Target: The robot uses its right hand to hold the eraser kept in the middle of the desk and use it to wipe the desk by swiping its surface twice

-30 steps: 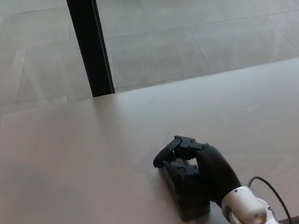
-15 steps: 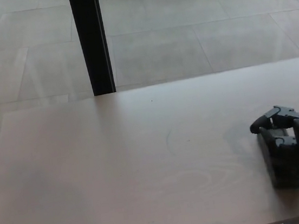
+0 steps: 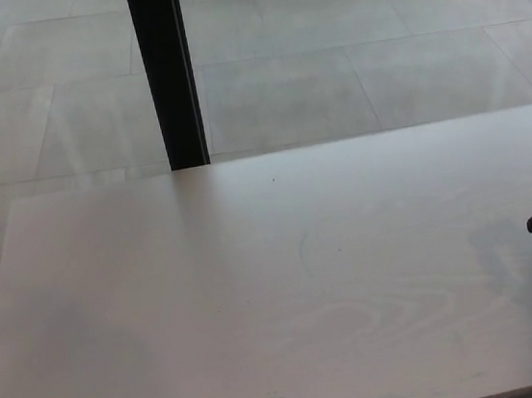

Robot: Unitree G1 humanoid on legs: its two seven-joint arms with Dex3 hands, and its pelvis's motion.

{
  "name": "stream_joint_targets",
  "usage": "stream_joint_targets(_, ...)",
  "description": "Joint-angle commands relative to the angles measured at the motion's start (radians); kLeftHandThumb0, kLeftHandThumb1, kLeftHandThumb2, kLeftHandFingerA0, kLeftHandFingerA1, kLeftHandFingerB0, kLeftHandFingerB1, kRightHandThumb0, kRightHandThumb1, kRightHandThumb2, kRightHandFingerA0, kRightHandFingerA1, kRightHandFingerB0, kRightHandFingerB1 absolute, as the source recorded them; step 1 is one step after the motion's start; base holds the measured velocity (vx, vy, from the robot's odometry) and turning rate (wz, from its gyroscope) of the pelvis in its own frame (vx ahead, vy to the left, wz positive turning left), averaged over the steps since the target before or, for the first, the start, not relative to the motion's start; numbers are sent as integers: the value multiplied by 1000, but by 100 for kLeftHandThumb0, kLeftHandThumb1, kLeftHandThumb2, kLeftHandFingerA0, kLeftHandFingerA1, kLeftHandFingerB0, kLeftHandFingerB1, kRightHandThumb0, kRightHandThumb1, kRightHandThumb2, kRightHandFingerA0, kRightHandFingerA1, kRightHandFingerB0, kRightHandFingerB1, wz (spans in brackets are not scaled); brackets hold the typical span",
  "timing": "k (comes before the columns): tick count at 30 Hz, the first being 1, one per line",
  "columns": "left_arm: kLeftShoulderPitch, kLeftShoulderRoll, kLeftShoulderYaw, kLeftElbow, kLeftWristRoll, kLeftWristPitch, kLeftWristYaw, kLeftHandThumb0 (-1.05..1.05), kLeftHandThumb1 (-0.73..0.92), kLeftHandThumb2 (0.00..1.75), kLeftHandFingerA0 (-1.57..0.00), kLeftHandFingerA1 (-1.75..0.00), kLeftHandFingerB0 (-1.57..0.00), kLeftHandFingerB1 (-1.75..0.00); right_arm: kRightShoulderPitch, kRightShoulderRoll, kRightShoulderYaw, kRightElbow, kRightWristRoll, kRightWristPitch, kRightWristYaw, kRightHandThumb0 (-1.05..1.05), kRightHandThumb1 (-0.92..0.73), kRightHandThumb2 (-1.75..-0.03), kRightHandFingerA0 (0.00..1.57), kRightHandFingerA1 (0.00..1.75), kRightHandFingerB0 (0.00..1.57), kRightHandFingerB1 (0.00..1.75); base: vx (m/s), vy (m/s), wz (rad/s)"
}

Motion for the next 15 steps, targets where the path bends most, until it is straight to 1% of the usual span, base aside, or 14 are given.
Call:
stream_joint_targets(1, 4, 11, 11, -4, -16, -1, -3, -44, 66, 59, -80, -79, -65, -67, 64, 17, -2, 39, 10, 52, -4, -34, -74, -86, 95, 175, 68, 150, 0, 0, 0)
stream_joint_targets(3, 2, 12, 11, -1, -14, -1, 0, -44, 66, 59, -81, -79, -65, -67, 65, 23, -5, 33, 16, 56, -4, -33, -72, -90, 96, 175, 70, 148, 0, 0, 0)
stream_joint_targets(4, 4, 9, 16, -4, -19, -6, -3, -44, 65, 59, -81, -80, -65, -67, 65, 28, -7, 31, 24, 49, 5, -33, -73, -88, 95, 175, 69, 153, 0, 0, 0)
stream_joint_targets(5, 4, 9, 17, -4, -19, -7, -3, -44, 65, 59, -81, -80, -65, -67, 66, 29, -8, 30, 25, 48, 6, -33, -73, -88, 95, 175, 69, 153, 0, 0, 0)
stream_joint_targets(6, 5, 10, 14, -10, -14, -2, 2, -47, 48, 91, -80, -84, -61, -73, 64, 25, -7, 35, 35, 26, 40, -33, -75, -85, 97, 175, 62, 163, 0, 0, 0)
stream_joint_targets(7, 7, 11, 14, -12, -13, -1, 3, -47, 48, 91, -80, -84, -61, -73, 65, 26, -6, 36, 37, 23, 43, -33, -75, -85, 97, 175, 62, 163, 0, 0, 0)
stream_joint_targets(8, 12, 11, 11, -13, -9, -11, -4, -43, 67, 60, -78, -77, -62, -64, 58, 15, -3, 19, 49, 37, 81, -31, -72, -93, 94, 175, 69, 152, 0, 0, 0)
stream_joint_targets(9, 16, 11, 12, -14, -11, -13, -11, -43, 68, 61, -77, -77, -61, -64, 56, 6, -4, 10, 59, 35, 108, -35, -73, -82, 93, 175, 67, 140, 0, 0, 0)
stream_joint_targets(10, 17, 11, 11, -16, -10, -12, -10, -43, 68, 60, -78, -77, -62, -64, 51, -1, -6, 2, 69, 33, 128, -40, -82, -67, 89, 175, 63, 117, 0, 0, 0)
stream_joint_targets(11, 14, 10, 14, -11, -12, -13, -6, -44, 67, 60, -80, -79, -64, -66, 44, -16, -2, -9, 73, 29, 156, -45, -81, -69, 85, 175, 62, 92, 0, 0, 0)
stream_joint_targets(12, 14, 11, 13, -8, -11, -14, -10, -45, 67, 60, -79, -78, -63, -65, 31, -40, 7, -22, 65, 21, 180, -50, -80, -70, 81, 155, 62, 75, 0, 0, 0)
stream_joint_targets(13, 15, 12, 8, -10, -6, -13, -8, -44, 68, 60, -79, -77, -63, -64, 20, -53, 7, -31, 67, 19, 191, -53, -81, -64, 87, 121, 61, 62, 0, 0, 0)
stream_joint_targets(14, 15, 13, 3, -6, 1, -16, -5, -42, 68, 60, -78, -75, -62, -63, 1, -66, -1, -41, 81, 31, 209, -54, -79, -64, 90, 106, 59, 53, 0, 0, 0)
stream_joint_targets(15, 16, 13, 3, -8, 0, -18, -7, -40, 69, 60, -76, -75, -61, -63, -16, -86, -4, -67, 90, 67, 224, -56, -79, -64, 85, 83, 50, 40, 0, 0, 0)
